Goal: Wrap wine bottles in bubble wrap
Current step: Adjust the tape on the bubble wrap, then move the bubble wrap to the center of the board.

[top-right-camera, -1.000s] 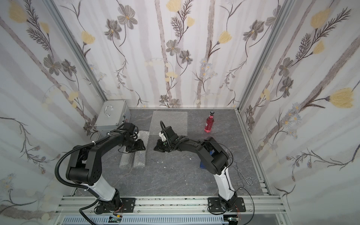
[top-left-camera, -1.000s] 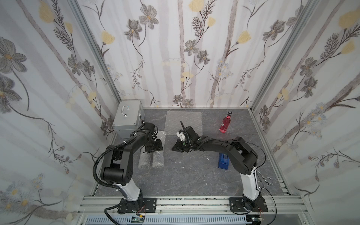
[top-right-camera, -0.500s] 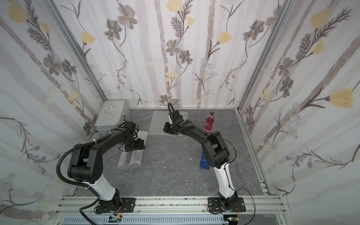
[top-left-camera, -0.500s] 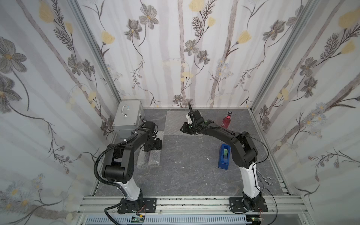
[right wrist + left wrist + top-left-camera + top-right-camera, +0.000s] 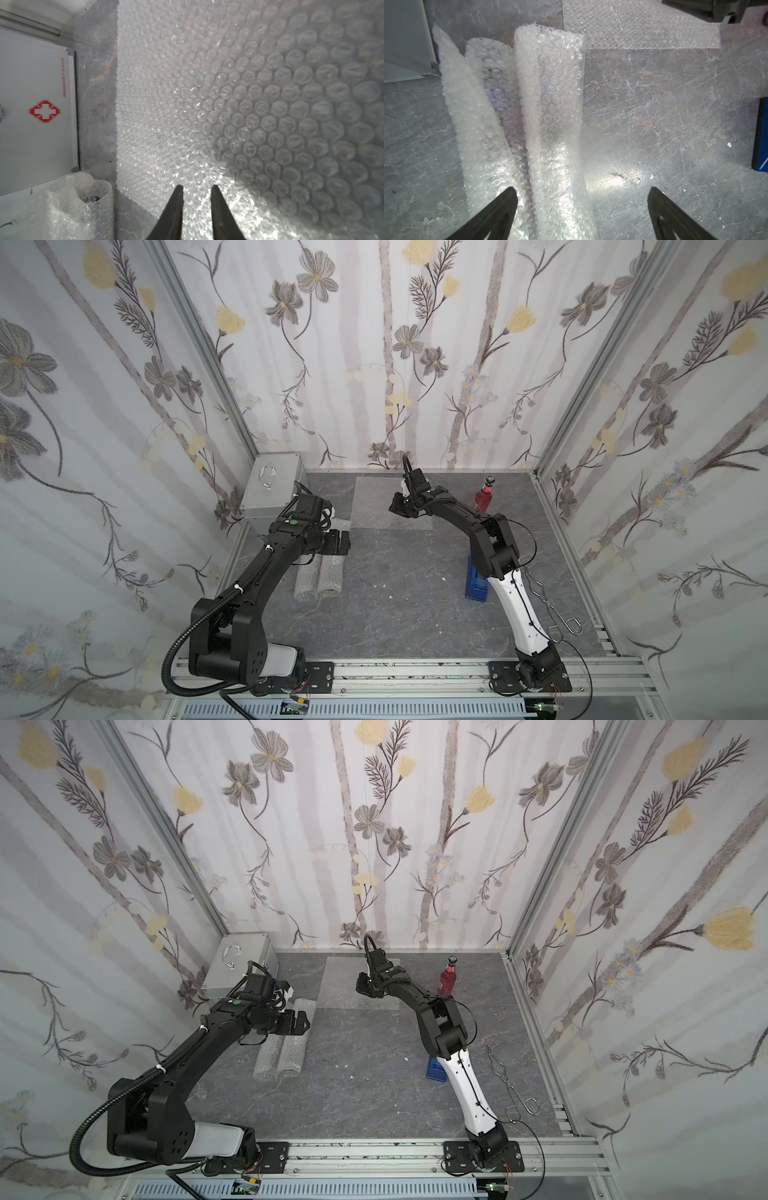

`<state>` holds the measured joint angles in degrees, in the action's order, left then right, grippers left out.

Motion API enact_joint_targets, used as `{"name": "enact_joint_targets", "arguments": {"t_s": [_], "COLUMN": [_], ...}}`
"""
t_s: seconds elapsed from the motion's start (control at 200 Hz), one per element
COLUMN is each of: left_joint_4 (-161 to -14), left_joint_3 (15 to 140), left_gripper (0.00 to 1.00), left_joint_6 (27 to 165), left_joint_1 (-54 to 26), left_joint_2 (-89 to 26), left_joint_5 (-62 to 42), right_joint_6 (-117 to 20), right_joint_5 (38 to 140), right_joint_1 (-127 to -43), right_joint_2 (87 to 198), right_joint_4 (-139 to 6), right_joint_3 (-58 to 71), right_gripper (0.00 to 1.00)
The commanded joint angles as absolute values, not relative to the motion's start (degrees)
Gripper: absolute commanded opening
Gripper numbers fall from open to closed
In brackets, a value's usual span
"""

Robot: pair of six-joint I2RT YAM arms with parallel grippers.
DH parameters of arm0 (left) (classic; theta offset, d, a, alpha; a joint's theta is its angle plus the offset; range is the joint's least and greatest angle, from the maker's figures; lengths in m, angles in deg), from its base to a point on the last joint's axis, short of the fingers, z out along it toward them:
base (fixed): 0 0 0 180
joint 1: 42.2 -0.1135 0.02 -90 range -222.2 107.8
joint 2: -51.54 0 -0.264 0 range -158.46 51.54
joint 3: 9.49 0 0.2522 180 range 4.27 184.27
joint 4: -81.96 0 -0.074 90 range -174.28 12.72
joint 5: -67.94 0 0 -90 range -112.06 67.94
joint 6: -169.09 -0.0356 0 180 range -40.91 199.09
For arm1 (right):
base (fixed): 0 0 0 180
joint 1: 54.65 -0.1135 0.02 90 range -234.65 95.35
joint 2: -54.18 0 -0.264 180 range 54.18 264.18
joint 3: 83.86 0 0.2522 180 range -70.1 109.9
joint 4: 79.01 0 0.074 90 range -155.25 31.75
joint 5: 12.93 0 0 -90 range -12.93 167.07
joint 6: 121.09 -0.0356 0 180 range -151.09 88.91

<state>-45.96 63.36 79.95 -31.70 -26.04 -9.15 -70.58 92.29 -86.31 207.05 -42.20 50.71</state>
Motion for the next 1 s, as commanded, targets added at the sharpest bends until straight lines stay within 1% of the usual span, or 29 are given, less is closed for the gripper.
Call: {"name": "enact_joint_targets", "arguments": {"t_s": [0.0,0.18,0.38,0.57,0.799,0.994], "left_joint_4": [-49.71,-52.86,-54.61,-55.55,-56.51,-57.20], "left_joint_3": [60.60,56.90,55.43,54.39,53.84,53.50], "left_gripper": [1.00,1.00,1.00,1.00,1.00,1.00], "left_joint_6": [75.77,74.06,74.17,74.25,74.34,75.11], "left_joint_1": [-32.56,-34.91,-37.48,-39.60,-39.72,-39.74], "left_joint_2": [-22.84,-18.35,-16.19,-14.05,-14.12,-14.38], "left_joint_5": [-9.05,-4.92,-3.56,-2.67,-1.96,-0.67], "right_joint_6": [-70.95,-72.95,-74.37,-73.55,-72.72,-72.49], "right_joint_5": [92.82,92.39,92.32,91.92,90.54,87.43], "right_joint_1": [-86.73,-87.05,-87.31,-90.07,-95.41,-96.57], "right_joint_2": [206.54,202.97,200.80,192.62,182.23,173.31], "right_joint_4": [-41.22,-41.10,-38.02,-43.92,-50.55,-52.83], "right_joint_3": [50.19,42.66,38.58,22.73,3.45,-10.68], "right_gripper": [0.25,0.24,0.23,0.23,0.23,0.23]}}
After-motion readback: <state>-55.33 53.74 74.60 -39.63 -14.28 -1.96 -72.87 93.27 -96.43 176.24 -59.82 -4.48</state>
